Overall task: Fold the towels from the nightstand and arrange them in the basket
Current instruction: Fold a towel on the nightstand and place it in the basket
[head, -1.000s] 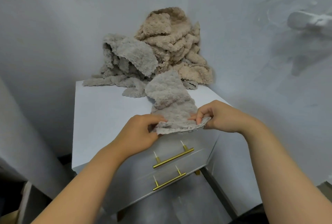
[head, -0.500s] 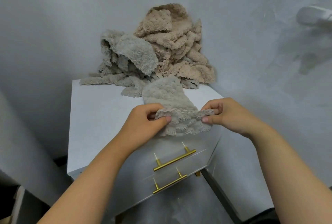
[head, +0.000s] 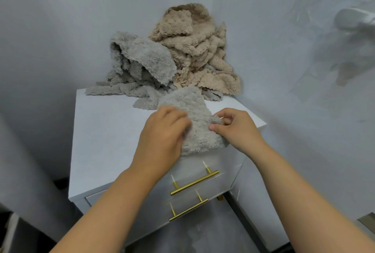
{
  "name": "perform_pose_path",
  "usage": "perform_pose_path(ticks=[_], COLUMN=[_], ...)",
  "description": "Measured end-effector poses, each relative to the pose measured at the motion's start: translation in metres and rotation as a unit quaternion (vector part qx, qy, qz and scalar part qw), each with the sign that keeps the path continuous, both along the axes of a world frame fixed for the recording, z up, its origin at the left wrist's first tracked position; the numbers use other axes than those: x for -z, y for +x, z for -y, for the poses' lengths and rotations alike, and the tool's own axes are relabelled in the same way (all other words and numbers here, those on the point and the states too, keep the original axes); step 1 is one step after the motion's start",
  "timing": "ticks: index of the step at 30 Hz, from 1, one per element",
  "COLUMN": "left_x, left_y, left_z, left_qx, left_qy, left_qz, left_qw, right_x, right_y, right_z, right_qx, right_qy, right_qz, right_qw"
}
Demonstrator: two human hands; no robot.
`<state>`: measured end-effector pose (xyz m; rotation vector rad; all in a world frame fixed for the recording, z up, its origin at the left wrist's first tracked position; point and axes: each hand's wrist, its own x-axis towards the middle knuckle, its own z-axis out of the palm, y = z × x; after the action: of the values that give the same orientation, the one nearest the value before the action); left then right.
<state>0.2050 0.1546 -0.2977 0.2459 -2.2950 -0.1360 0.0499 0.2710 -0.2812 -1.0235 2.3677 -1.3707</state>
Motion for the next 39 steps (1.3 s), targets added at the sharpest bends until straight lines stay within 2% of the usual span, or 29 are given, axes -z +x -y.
perform_pose_path(ticks=[2, 6, 8, 10, 12, 14, 15, 17, 19, 24, 29, 34, 39], left_x=[0.002, 0.007, 0.007, 0.014, 0.014, 0.013, 0.011, 0.005, 0.001, -0.002, -0.023, -0.039, -0.019], left_y=[0.003, 0.006, 0.007, 0.005, 0.004, 0.004, 0.004, 0.005, 0.007, 0.010, 0.015, 0.002, -0.021], left_z=[-0.003, -0.004, -0.003, 0.003, 0.003, 0.002, 0.002, 0.001, -0.002, 0.000, 0.005, 0.027, 0.058], left_qx=[0.039, 0.000, 0.006, 0.020, 0.031, 0.018, 0.009, 0.008, 0.034, 0.059, 0.070, 0.061, -0.021], left_qy=[-0.046, -0.040, -0.006, 0.008, 0.020, 0.009, -0.005, -0.026, -0.033, -0.014, 0.097, 0.286, 0.208], left_qz=[0.057, 0.223, 0.284, 0.291, 0.264, 0.245, 0.232, 0.214, 0.209, 0.223, 0.242, 0.170, 0.315], left_qw=[0.997, 0.974, 0.959, 0.956, 0.964, 0.969, 0.973, 0.976, 0.977, 0.973, 0.963, 0.941, 0.926], right_x=[0.002, 0.001, -0.002, -0.005, -0.004, 0.000, 0.002, 0.000, -0.006, -0.023, -0.030, -0.030, -0.023], right_y=[0.003, 0.004, 0.004, 0.005, 0.006, 0.005, 0.004, 0.001, -0.001, -0.002, -0.008, -0.009, -0.026], right_z=[0.002, -0.004, -0.009, -0.014, -0.019, -0.021, -0.021, -0.022, -0.026, -0.037, -0.043, -0.037, -0.026], right_qx=[0.005, 0.031, -0.017, -0.092, -0.169, -0.200, -0.198, -0.177, -0.164, -0.172, -0.177, -0.163, -0.044], right_qy=[0.019, 0.053, 0.022, 0.057, 0.178, 0.276, 0.284, 0.250, 0.225, 0.216, 0.169, 0.134, 0.060], right_qz=[-0.048, -0.186, -0.278, -0.300, -0.280, -0.309, -0.331, -0.358, -0.346, -0.185, -0.103, -0.113, -0.210], right_qw=[0.999, 0.981, 0.960, 0.948, 0.928, 0.888, 0.878, 0.882, 0.896, 0.943, 0.964, 0.971, 0.975])
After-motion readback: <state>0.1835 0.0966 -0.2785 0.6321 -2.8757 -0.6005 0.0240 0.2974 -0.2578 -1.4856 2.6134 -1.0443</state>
